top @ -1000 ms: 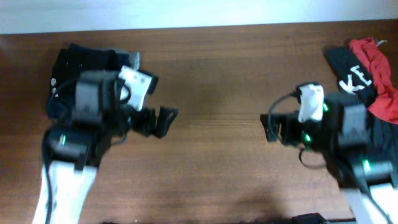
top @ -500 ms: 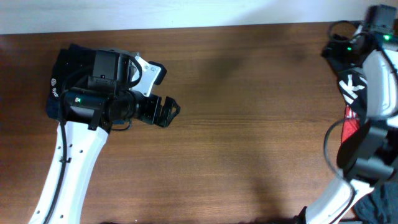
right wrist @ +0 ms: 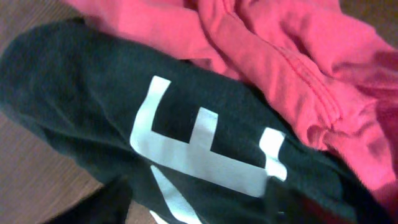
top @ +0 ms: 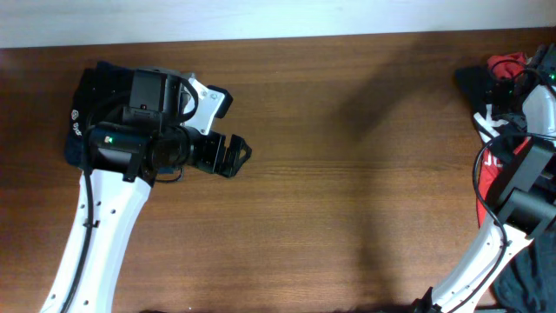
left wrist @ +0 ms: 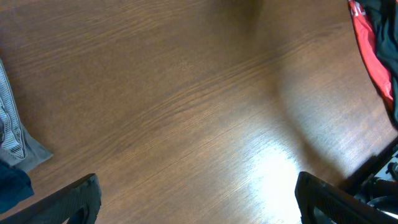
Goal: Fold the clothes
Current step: 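Reach the right gripper to the dark NIKE t-shirt in the right pile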
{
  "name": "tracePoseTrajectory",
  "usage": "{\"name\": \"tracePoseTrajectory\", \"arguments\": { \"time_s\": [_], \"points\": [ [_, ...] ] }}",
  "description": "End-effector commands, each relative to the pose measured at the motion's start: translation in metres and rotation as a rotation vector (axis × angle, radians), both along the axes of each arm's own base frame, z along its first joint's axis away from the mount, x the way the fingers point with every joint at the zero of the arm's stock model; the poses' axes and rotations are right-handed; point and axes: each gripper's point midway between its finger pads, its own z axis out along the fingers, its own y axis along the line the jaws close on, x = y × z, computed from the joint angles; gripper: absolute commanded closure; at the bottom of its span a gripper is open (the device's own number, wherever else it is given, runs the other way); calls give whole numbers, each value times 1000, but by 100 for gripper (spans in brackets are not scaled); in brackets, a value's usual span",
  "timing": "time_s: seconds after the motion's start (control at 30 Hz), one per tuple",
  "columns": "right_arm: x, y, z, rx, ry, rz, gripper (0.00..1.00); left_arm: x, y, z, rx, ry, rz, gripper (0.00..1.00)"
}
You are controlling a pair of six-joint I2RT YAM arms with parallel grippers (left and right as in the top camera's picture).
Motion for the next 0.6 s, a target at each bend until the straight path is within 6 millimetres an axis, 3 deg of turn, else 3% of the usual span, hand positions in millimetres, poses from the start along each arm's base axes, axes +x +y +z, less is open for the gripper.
{"name": "tracePoseTrajectory", "arguments": {
  "time_s": [0.0,0.03,0.1,0.2,0.23,0.37,0.43,0.47,0.57],
  "points": [
    [-1,-5,-5,-11,20,-15,57,1,-1,9,-2,-33,-16,1],
    [-3,-5,-3,-7,22,-17,81,1,-1,9,-2,-32,-16,1],
    [-6,-6,12,-12,10,-21,95,1,-1,9,-2,-32,-16,1],
    [-5,-5,43,-27,-35,-12,96,1,-1,9,-2,-32,-16,1],
    [-1,2,67,-31,-82,35,96,1,-1,9,-2,-33,-16,1],
    [3,16,102,-56,-137,83,96,1,-1,9,-2,-32,-16,1],
    [2,16,100,-63,-123,94,42,1,-1,9,-2,-32,-16,1],
    [0,15,92,-63,-105,94,31,1,-1,9,-2,-32,-16,1],
    [-6,4,58,-92,-24,56,24,1,-1,9,-1,-32,-16,1]
  ]
}}
